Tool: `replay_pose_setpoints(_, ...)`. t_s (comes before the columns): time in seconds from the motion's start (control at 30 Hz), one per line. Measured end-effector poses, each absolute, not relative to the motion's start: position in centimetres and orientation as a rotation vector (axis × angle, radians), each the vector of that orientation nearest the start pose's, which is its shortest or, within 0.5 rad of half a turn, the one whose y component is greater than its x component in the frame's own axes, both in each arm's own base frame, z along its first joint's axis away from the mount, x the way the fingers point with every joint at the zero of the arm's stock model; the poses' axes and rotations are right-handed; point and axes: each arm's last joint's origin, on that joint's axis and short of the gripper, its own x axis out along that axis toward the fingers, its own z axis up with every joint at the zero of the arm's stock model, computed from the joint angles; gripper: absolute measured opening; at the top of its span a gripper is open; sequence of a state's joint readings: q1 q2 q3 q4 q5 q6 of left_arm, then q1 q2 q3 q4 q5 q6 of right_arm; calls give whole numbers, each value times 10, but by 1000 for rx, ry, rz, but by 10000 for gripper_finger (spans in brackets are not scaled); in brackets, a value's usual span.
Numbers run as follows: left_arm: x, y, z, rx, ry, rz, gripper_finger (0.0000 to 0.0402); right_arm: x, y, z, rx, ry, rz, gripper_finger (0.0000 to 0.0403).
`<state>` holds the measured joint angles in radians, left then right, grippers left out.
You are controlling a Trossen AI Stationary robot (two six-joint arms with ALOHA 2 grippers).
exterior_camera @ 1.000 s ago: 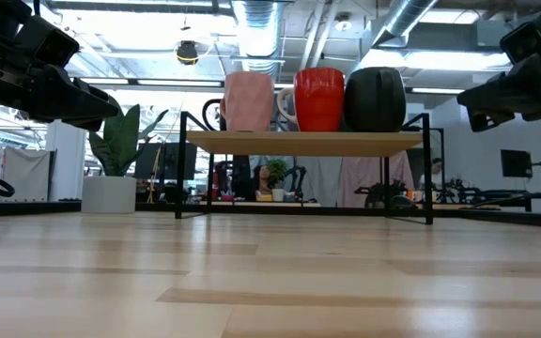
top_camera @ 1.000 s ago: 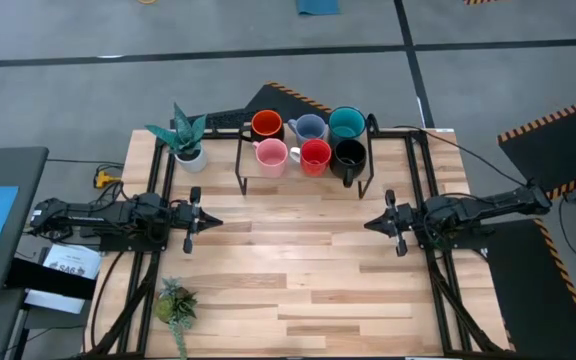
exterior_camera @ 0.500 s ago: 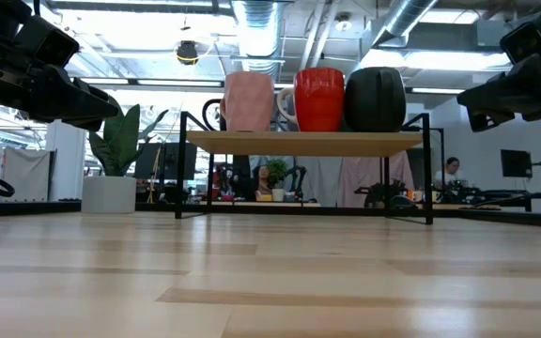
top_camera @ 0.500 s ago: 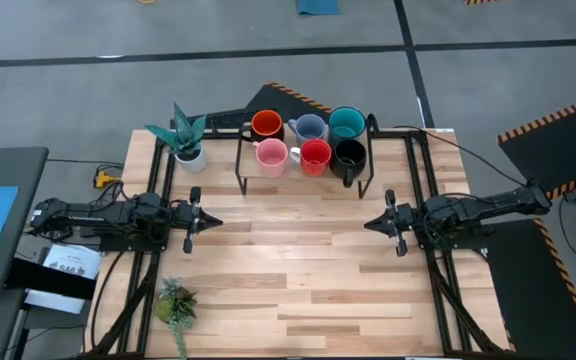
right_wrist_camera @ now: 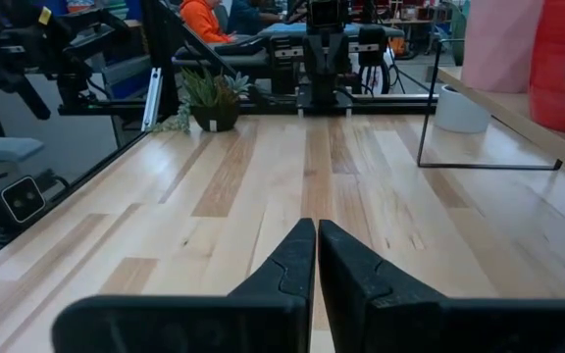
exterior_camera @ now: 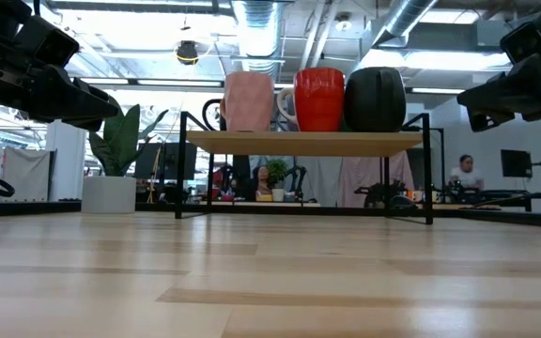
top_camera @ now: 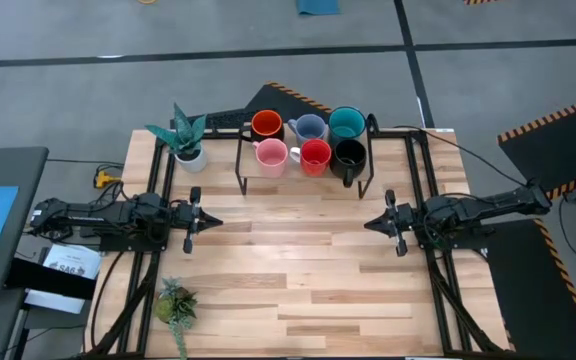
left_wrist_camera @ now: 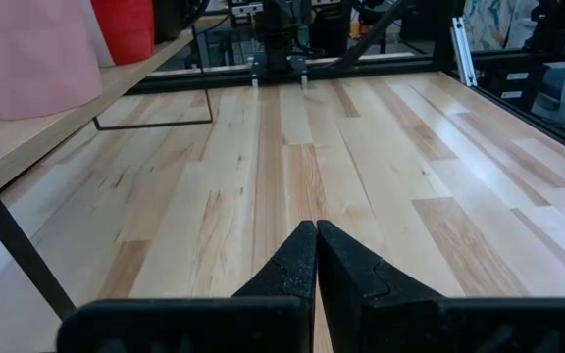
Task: Place coffee mugs
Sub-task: Return to Home Position
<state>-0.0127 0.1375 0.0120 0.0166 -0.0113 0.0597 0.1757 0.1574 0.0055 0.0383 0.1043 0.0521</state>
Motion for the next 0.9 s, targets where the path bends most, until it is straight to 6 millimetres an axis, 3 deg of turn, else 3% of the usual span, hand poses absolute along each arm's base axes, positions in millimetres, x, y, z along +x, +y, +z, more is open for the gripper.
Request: replay_pose_setpoints(0.9, 97, -1, 169, 59, -26, -1, 0, 105, 16, 156, 36, 115, 68, 44)
